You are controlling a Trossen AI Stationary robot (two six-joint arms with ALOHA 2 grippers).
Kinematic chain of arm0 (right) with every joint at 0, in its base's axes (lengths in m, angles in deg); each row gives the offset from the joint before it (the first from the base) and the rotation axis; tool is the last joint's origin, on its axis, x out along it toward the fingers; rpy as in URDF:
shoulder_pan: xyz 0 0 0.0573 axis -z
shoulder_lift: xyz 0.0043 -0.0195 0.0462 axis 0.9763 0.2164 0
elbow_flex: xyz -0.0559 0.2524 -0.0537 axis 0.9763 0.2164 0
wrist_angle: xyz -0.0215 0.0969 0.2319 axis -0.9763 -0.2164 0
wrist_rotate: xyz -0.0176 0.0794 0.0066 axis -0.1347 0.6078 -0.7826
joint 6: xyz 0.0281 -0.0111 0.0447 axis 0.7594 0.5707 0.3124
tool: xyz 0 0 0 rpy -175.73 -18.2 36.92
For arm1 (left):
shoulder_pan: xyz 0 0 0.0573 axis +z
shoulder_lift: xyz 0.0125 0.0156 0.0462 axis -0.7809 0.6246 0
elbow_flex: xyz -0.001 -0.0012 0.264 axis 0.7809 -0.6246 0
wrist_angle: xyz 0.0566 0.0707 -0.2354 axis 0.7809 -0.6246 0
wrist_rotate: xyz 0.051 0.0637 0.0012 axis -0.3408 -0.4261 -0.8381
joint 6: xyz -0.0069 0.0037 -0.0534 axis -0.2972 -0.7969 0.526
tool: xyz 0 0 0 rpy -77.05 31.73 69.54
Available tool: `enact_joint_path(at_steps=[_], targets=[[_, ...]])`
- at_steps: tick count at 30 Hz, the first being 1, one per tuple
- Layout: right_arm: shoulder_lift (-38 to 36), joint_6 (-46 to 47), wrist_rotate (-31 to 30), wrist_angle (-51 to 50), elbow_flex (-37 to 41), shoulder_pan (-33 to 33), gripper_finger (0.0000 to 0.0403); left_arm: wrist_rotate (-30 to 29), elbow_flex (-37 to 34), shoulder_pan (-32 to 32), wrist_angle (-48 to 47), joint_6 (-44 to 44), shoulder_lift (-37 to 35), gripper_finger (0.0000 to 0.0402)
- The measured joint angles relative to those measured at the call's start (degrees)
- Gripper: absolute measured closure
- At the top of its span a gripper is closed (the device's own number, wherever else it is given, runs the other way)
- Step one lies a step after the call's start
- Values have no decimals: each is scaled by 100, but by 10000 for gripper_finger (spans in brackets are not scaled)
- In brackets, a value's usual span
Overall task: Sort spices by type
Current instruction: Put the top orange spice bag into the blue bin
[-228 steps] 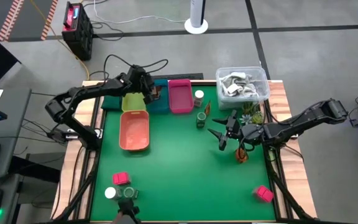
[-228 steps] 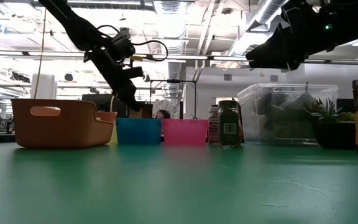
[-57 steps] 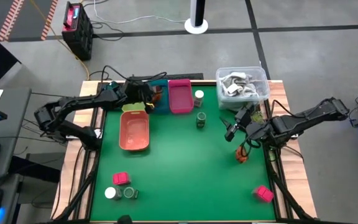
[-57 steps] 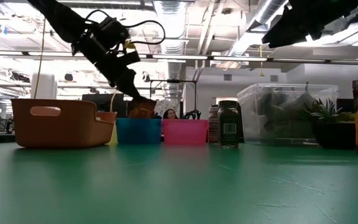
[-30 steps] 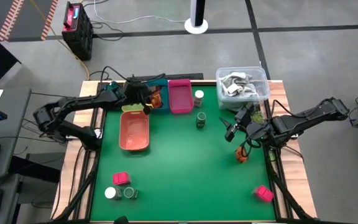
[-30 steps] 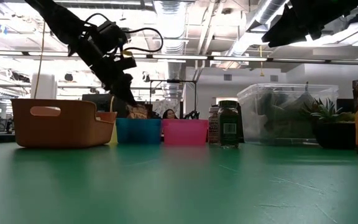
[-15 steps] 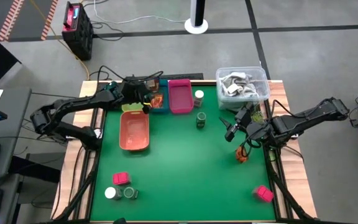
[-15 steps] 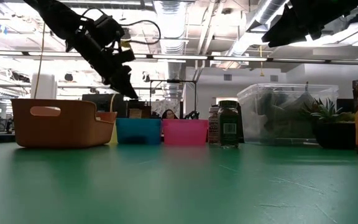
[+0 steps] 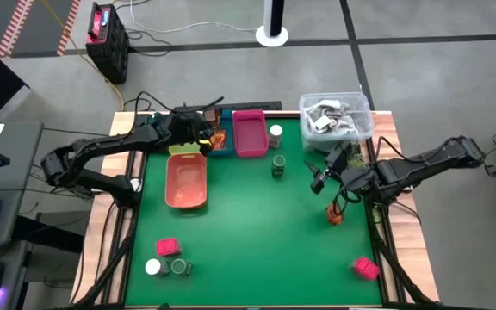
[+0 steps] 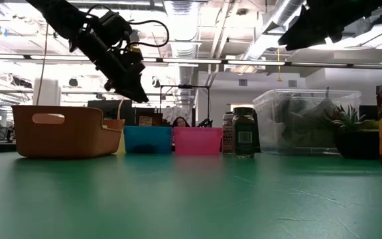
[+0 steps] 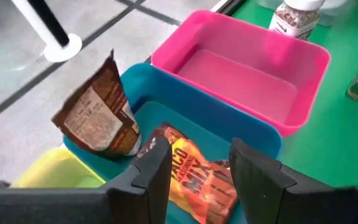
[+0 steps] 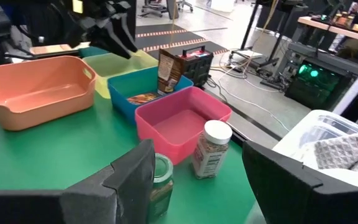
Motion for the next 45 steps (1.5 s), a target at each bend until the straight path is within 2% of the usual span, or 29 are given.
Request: enact_joint_path(at_steps=[7,13,20,24,29,38,45], targets=[[-2,-333,487,354,0,332,133,-166,718,-128,-790,532,423,253],[-1,-564,749,464,-4,535,133,-219,1749,-270,-1835,861,1510,253],[-2,-1119,762,617,-4,724,133,-172,3026,-133,-3102,1405,2689,253],[-60,-1458,964,767,-32,860,133,-175,3475,-103,-3434,1688,3265,253],[-89,-1616,1509,778,-153,1070,133,-251,3671,-75,-3562,1773,3733,252],[-68,-1783,1786,795,-175,1351,133,-309,3569,-33,-3488,1750,3862,248],[-68,-1811,1817,884,-175,1361,133,-339,3561,-31,-3462,1734,3862,270]])
